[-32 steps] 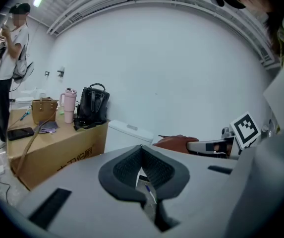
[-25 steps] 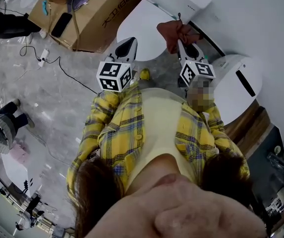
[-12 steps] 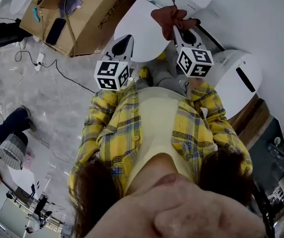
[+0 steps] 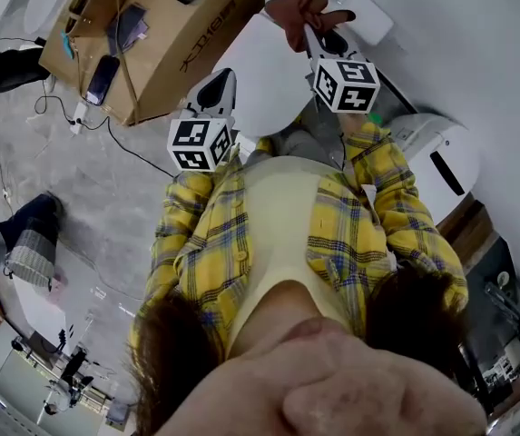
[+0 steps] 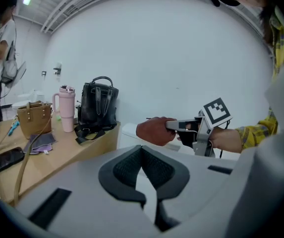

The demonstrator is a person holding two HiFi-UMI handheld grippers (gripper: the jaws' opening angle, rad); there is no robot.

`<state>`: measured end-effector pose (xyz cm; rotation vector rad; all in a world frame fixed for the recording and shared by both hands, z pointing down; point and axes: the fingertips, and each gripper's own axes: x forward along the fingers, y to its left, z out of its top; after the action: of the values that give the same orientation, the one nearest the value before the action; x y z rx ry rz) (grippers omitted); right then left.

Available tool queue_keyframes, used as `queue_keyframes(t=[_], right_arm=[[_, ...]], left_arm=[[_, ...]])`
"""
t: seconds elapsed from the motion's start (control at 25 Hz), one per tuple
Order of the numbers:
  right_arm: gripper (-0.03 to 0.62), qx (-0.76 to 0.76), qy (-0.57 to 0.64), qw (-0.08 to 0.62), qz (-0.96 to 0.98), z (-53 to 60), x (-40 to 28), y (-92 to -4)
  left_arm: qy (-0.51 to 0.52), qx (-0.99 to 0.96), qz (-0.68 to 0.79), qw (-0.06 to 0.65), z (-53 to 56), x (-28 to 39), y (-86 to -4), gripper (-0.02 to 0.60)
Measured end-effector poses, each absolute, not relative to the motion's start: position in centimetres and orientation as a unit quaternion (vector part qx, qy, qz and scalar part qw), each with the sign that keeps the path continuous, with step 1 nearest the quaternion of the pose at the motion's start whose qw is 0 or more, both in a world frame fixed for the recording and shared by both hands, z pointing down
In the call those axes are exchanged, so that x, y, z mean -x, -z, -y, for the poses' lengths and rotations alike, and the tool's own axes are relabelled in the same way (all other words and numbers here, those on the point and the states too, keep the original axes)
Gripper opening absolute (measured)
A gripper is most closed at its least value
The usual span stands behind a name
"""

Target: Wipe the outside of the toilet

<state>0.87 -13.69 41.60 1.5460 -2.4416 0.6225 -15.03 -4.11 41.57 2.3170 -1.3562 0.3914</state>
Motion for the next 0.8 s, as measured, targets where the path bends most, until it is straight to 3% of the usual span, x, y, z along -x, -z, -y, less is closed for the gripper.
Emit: queue_keyframes(t=[0.8], right_arm=[[0.091, -0.491, -0.211, 0.122, 0.836, 29.3, 1.1, -45.1]], left_arm=[[-0.154, -0.799, 0.532, 0.233, 10.8, 14.6, -43.2, 0.008]])
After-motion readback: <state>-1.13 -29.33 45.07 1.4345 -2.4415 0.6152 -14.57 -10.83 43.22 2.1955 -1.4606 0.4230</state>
